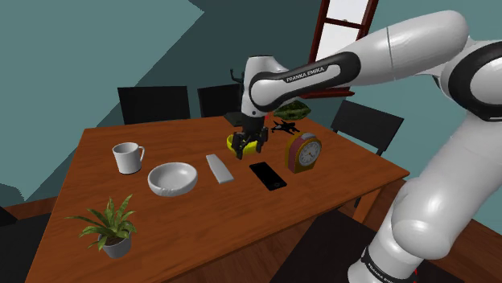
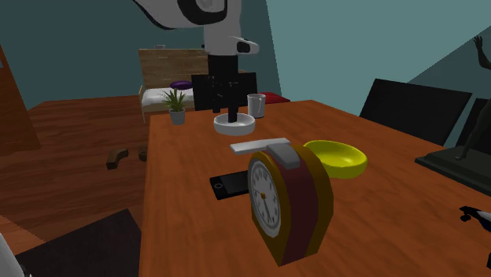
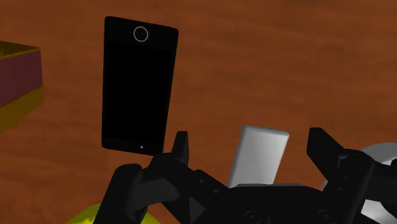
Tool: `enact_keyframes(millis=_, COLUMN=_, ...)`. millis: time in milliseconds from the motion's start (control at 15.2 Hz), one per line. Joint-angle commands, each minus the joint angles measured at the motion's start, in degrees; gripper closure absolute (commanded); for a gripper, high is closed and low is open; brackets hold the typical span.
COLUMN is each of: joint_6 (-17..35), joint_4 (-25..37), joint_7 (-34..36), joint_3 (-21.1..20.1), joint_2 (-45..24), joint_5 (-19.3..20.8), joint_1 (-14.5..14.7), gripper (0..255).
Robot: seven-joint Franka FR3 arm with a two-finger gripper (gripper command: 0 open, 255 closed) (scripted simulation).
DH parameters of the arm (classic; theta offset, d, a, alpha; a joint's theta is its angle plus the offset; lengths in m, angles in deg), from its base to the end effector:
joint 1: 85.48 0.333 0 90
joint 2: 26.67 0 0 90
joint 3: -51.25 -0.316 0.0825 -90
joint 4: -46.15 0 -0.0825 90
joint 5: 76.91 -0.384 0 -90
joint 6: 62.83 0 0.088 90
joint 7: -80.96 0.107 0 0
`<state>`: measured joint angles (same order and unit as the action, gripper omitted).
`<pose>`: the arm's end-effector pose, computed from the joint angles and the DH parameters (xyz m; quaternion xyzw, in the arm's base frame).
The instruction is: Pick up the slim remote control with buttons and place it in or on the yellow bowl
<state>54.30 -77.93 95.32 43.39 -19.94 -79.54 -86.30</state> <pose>0.5073 0.0665 0.4454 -0.9971 0.0748 0.0046 0.0117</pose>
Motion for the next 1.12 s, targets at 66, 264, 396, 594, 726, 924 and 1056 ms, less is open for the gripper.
enact_keyframes(millis=66, joint_6=1.98, joint_4=4.99, joint_7=3.62, joint_3=-0.39, joint_2=-7.01, joint_5=1.43, joint_1=-0.11, gripper=0)
enact_keyframes(millis=264, joint_6=3.12, joint_4=10.61, joint_7=7.16, joint_3=-0.4, joint_2=-13.9, joint_5=2.95, joint_1=0.15, gripper=0)
enact_keyframes(millis=396, joint_6=3.49, joint_4=14.75, joint_7=9.36, joint_3=-0.2, joint_2=-18.51, joint_5=3.93, joint_1=0.46, gripper=0)
enact_keyframes(millis=594, joint_6=3.43, joint_4=21.64, joint_7=12.38, joint_3=0.4, joint_2=-25.5, joint_5=5.2, joint_1=1.07, gripper=0)
enact_keyframes(millis=726, joint_6=2.99, joint_4=26.74, joint_7=14.17, joint_3=0.92, joint_2=-30.24, joint_5=5.87, joint_1=1.52, gripper=0)
enact_keyframes(millis=924, joint_6=3.12, joint_4=30.15, joint_7=15.32, joint_3=1.37, joint_2=-33.84, joint_5=6.27, joint_1=1.87, gripper=0)
enact_keyframes(millis=1056, joint_6=4.37, joint_4=29.54, joint_7=15.38, joint_3=1.42, joint_2=-34.49, joint_5=6.37, joint_1=1.9, gripper=0)
